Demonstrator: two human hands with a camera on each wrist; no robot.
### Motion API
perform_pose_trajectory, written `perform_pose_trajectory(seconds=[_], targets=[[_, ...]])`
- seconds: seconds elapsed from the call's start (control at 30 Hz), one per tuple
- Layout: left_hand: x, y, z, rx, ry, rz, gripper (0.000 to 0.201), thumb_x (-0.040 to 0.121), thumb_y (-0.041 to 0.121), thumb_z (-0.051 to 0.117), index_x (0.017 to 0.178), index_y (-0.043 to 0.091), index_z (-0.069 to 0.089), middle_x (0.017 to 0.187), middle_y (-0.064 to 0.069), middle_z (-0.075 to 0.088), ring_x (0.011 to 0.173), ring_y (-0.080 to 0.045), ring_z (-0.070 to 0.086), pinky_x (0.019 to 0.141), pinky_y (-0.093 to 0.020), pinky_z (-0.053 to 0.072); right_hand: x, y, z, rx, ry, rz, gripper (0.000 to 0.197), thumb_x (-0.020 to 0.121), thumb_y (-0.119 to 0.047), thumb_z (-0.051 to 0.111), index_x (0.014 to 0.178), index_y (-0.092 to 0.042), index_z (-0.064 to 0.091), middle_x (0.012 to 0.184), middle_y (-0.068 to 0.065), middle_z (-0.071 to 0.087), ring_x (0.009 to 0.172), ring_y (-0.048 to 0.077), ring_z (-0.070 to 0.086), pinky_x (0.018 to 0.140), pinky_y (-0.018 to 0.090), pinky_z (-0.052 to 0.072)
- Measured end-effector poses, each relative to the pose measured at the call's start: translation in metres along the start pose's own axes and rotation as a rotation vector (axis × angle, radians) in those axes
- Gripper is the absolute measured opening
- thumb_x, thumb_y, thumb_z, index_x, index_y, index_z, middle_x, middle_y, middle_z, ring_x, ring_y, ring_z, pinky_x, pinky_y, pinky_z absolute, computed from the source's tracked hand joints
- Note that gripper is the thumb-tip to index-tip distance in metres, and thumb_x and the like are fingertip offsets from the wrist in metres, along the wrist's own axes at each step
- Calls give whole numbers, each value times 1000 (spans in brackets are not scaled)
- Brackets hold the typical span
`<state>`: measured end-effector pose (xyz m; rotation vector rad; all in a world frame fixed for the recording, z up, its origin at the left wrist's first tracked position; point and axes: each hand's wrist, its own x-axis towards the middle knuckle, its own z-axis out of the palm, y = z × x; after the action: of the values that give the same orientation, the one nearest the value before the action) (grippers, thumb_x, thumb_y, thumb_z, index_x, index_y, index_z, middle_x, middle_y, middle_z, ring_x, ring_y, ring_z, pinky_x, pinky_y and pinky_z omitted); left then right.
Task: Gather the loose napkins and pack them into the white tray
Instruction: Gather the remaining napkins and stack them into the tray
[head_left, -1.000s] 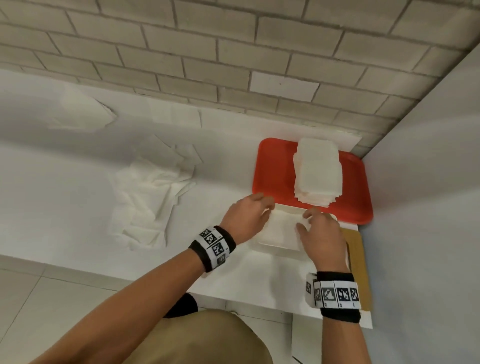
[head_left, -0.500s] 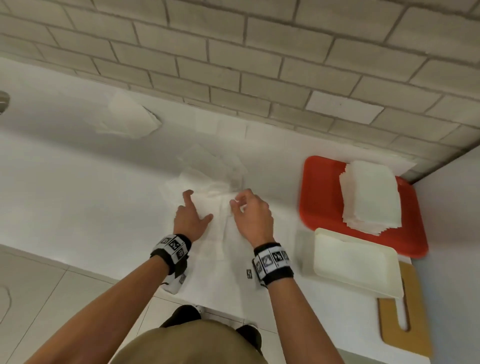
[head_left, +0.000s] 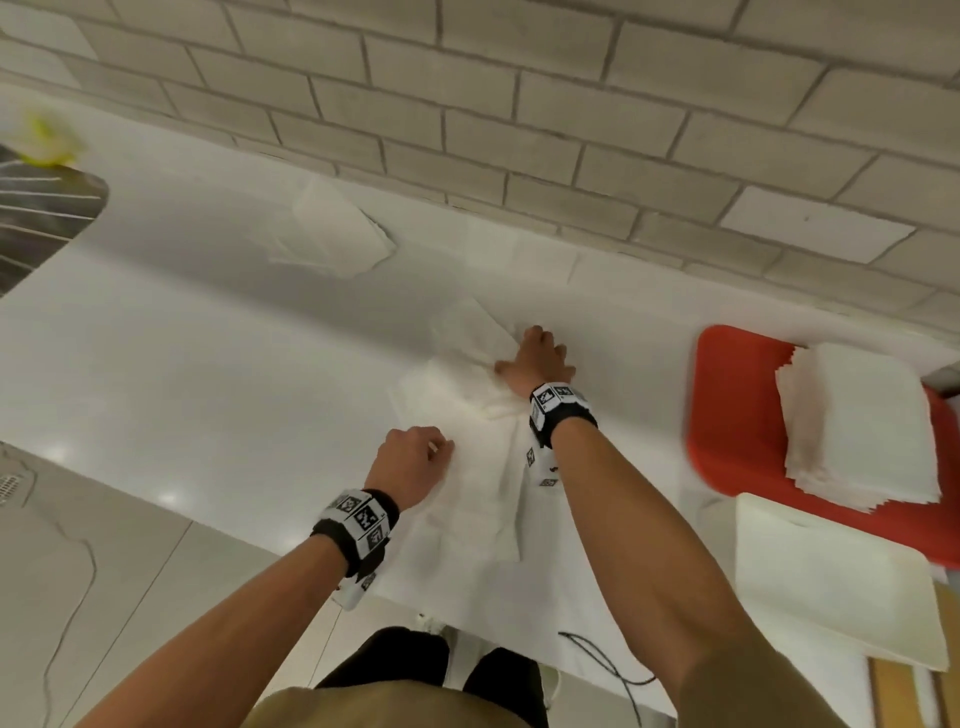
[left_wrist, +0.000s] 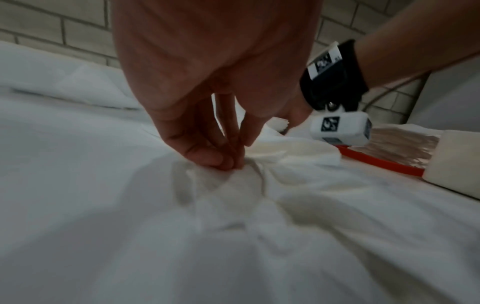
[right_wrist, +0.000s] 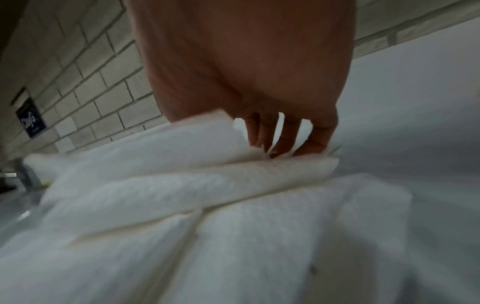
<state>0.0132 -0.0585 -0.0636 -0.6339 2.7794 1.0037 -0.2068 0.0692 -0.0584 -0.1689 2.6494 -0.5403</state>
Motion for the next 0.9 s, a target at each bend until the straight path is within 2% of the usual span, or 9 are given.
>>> perform_pose_trajectory(seconds=[0.07, 0.13, 0.2, 0.27, 0.43, 0.53, 0.63, 0.73, 0.9], targets=[[10, -6, -11, 40, 22, 20, 36, 104, 41, 63, 73, 22, 62, 66, 4, 62, 66, -23, 57, 68, -34, 50, -5, 6, 7, 39, -41, 62, 85, 89, -46, 76, 157, -20, 32, 157, 7, 47, 146, 40, 39, 113, 62, 36], [26, -4, -21, -16, 130, 75, 21, 100, 41, 70, 103, 20, 68, 91, 6, 64, 86, -18, 59, 83, -35, 52, -11, 9, 11, 21, -78, 95, 76, 91, -47, 73, 155, -26, 38, 154, 6, 51, 146, 40, 37, 112, 62, 35], [49, 0, -27, -120, 145, 54, 56, 93, 43, 79, 137, 16, 56, 118, 7, 53, 109, -15, 47, 99, -32, 43, -19, 9, 11, -7, -98, 122, 65, 95, -46, 69, 154, -29, 47, 153, 6, 50, 147, 40, 35, 112, 62, 34], [73, 5, -33, -214, 48, -49, 80, 85, 47, 87, 147, 17, 48, 123, 7, 51, 118, -16, 43, 106, -34, 41, -26, 10, 7, 74, -78, 123, 55, 95, -42, 66, 146, -25, 56, 143, 6, 57, 142, 38, 43, 109, 57, 37], [103, 11, -30, -37, -130, 97, 31, 79, 41, 92, 91, 28, 67, 85, 16, 66, 102, -29, 68, 91, -44, 53, -59, 33, -22, 752, 98, 103, 20, 89, -24, 71, 108, -17, 67, 103, 1, 75, 103, 32, 75, 76, 35, 56], [95, 21, -32, -182, -33, 224, 24, 84, 38, 89, 81, 29, 67, 85, 17, 70, 96, -20, 66, 91, -41, 52, -87, 61, -28, 973, 225, 102, 30, 88, -17, 78, 113, -20, 62, 111, 5, 76, 99, 27, 76, 82, 39, 64], [81, 31, -38, -414, -87, 326, 16, 94, 23, 80, 88, 21, 65, 105, 12, 78, 108, -11, 70, 101, -36, 52, -114, 89, -21, 1131, 219, 153, 47, 93, -5, 77, 132, -20, 55, 121, 5, 73, 102, 25, 77, 78, 36, 65], [69, 44, -43, -599, -199, 282, 19, 98, 26, 75, 101, 18, 58, 113, 6, 78, 110, -13, 72, 95, -36, 57, -128, 108, -7, 1124, 166, 247, 53, 90, -19, 79, 137, -31, 56, 130, 1, 72, 116, 26, 74, 93, 54, 65], [49, 64, -17, -432, -296, 189, 90, 70, 69, 89, 140, 39, 41, 128, 6, 58, 112, -15, 64, 91, -36, 60, -139, 108, 7, 1027, 154, 282, 47, 81, -34, 81, 115, -12, 58, 119, 22, 70, 111, 46, 70, 94, 69, 59]])
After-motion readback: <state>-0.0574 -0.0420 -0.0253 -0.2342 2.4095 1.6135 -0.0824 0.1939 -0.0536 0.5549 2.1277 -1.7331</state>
